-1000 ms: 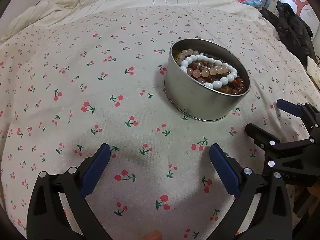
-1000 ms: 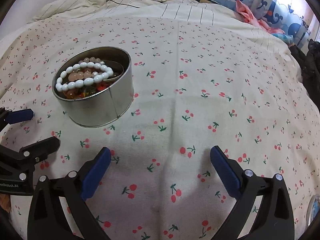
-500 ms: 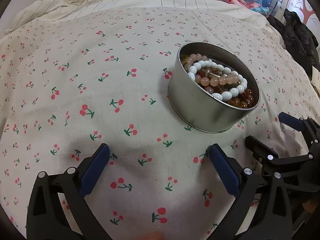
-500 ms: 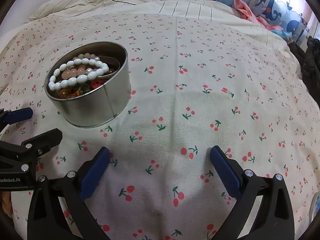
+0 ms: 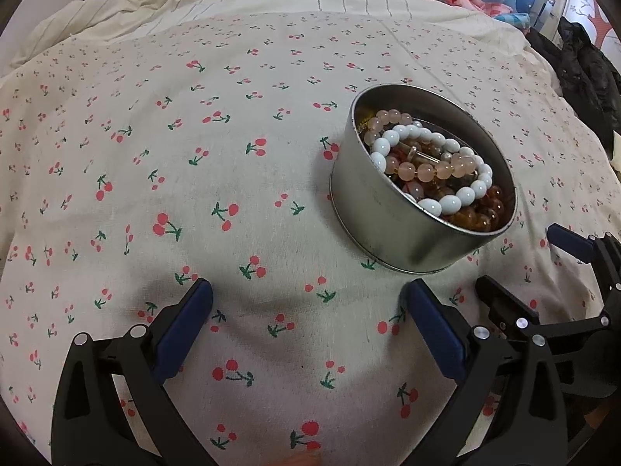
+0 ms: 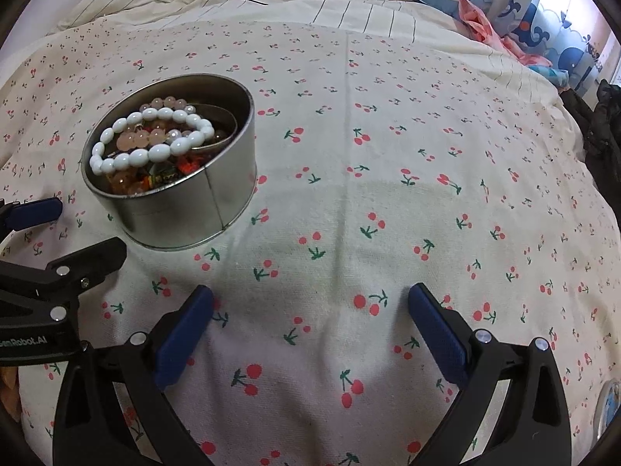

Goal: Organize jewelry

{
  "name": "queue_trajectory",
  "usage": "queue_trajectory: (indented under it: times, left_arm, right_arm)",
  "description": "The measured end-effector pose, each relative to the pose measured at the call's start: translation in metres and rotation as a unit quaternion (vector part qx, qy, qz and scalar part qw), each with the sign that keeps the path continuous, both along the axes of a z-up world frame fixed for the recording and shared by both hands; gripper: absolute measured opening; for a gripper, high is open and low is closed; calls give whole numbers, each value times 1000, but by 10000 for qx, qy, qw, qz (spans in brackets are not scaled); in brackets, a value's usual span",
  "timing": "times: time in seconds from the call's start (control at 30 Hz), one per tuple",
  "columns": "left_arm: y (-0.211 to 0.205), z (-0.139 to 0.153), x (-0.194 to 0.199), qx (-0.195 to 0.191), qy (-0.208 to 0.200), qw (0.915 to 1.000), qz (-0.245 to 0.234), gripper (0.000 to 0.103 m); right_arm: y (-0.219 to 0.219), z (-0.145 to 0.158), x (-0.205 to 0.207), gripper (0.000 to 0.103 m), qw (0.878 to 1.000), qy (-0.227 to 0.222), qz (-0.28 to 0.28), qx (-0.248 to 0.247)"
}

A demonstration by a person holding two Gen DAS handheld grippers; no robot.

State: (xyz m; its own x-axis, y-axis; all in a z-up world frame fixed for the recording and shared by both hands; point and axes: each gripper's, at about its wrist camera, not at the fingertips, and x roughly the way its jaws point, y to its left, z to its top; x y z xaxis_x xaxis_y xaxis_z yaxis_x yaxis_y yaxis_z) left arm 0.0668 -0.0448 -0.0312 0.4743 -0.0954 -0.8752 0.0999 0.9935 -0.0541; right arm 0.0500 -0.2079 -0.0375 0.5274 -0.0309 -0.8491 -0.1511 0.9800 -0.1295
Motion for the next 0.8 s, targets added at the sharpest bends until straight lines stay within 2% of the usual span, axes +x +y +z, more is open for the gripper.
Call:
queue_trajectory:
  times: [0.8]
  left_arm:
    - [-2,-1,1,83,-30,9999,58,96]
  right_arm:
    - [4,-1,0,96,10000,-2,16,-75]
